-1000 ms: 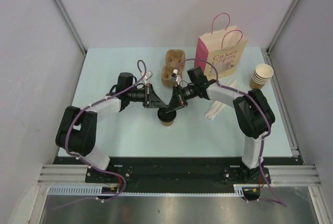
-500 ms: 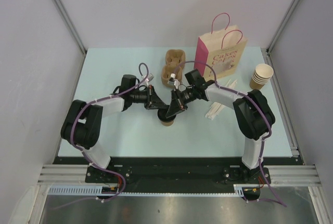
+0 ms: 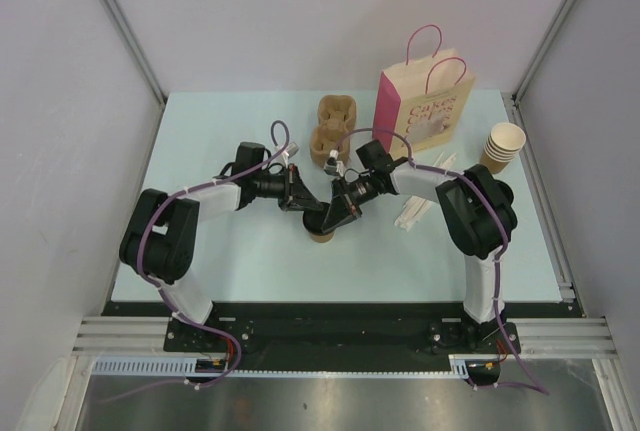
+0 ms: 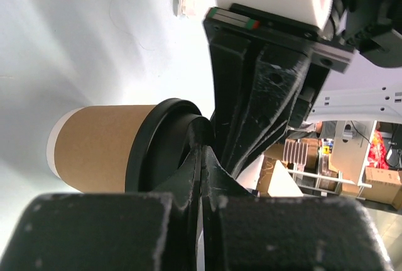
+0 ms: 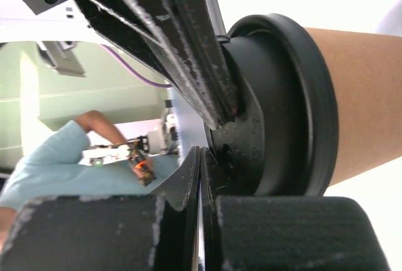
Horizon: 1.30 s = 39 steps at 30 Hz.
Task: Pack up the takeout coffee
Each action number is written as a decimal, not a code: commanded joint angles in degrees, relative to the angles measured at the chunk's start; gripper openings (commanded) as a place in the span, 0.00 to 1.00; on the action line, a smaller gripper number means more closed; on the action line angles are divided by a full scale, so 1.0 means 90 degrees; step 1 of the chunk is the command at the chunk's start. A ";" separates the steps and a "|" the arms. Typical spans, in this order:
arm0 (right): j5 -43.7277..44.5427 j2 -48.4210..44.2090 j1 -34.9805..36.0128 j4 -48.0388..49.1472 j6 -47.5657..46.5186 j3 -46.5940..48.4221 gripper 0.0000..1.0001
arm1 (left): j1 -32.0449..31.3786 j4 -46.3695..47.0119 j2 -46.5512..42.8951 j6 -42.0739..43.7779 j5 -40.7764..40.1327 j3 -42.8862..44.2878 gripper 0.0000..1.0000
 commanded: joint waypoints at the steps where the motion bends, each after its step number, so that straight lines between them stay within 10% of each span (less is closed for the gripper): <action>1: 0.1005 0.0568 -0.0176 0.0316 0.0331 -0.0290 0.00 | -0.0021 -0.0353 0.0247 0.0560 -0.0457 0.0019 0.00; 30: 0.0204 -0.1530 0.0117 0.3910 0.3566 -0.0876 0.00 | -0.0109 -0.0910 0.0218 0.1000 -0.0770 0.0097 0.00; 39: 0.0964 -0.1045 0.0215 0.1903 0.1598 -0.0866 0.00 | -0.0148 -0.0929 0.0227 0.0990 -0.0838 0.0068 0.00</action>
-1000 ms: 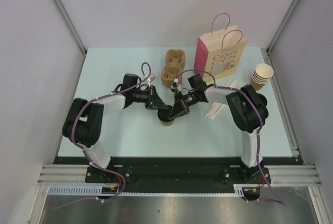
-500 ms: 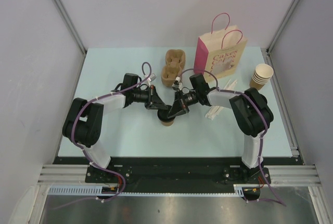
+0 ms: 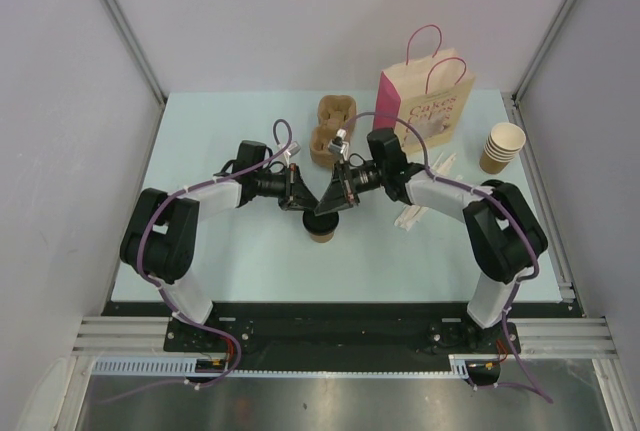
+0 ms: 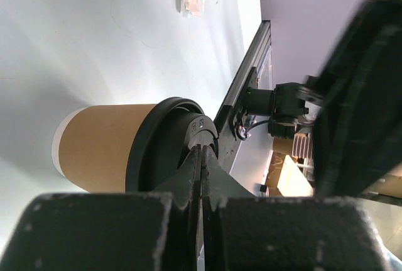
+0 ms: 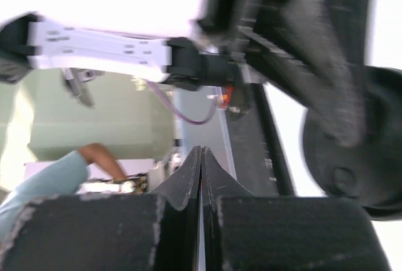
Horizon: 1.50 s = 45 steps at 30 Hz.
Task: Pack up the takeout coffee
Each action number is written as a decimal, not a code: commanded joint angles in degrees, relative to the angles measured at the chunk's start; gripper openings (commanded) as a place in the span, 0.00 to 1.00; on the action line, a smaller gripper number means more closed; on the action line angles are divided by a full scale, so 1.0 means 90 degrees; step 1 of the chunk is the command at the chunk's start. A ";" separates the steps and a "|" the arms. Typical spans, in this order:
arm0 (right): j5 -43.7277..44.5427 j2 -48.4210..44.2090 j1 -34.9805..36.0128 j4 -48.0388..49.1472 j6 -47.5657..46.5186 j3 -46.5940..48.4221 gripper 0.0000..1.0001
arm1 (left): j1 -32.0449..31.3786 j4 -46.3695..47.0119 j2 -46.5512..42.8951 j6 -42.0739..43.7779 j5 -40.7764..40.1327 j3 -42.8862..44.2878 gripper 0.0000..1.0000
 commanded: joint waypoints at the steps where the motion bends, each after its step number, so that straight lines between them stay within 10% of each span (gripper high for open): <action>1: 0.0804 0.0572 0.0057 -0.1599 -0.1376 0.0071 0.00 | -0.0095 -0.0465 0.0193 0.0504 -0.0826 -0.0136 0.00; 9: 0.1441 0.1355 0.0028 -0.2803 -0.2744 -0.0075 0.00 | -0.0095 -0.0573 0.0242 0.0563 -0.0972 -0.0136 0.00; 21: 0.0680 0.0194 0.0028 -0.1497 -0.1788 -0.0056 0.00 | -0.0192 -0.0026 -0.0235 0.0280 -0.0407 0.0020 0.02; 34: 0.0747 -0.1251 -0.0362 -0.2460 -0.2391 0.0373 0.05 | -0.0173 -0.1399 -0.1768 0.1095 -0.0620 0.1190 0.62; 38: 0.1098 -0.1652 -0.0850 -0.3348 -0.2958 0.0724 0.37 | -0.0163 -0.2963 -0.2091 0.2826 -0.1790 0.1738 0.99; 45: 0.1938 -0.2131 -0.1748 -0.4541 -0.3603 0.1321 0.98 | -0.0650 -0.4467 -0.2122 0.4595 -0.3666 0.2442 1.00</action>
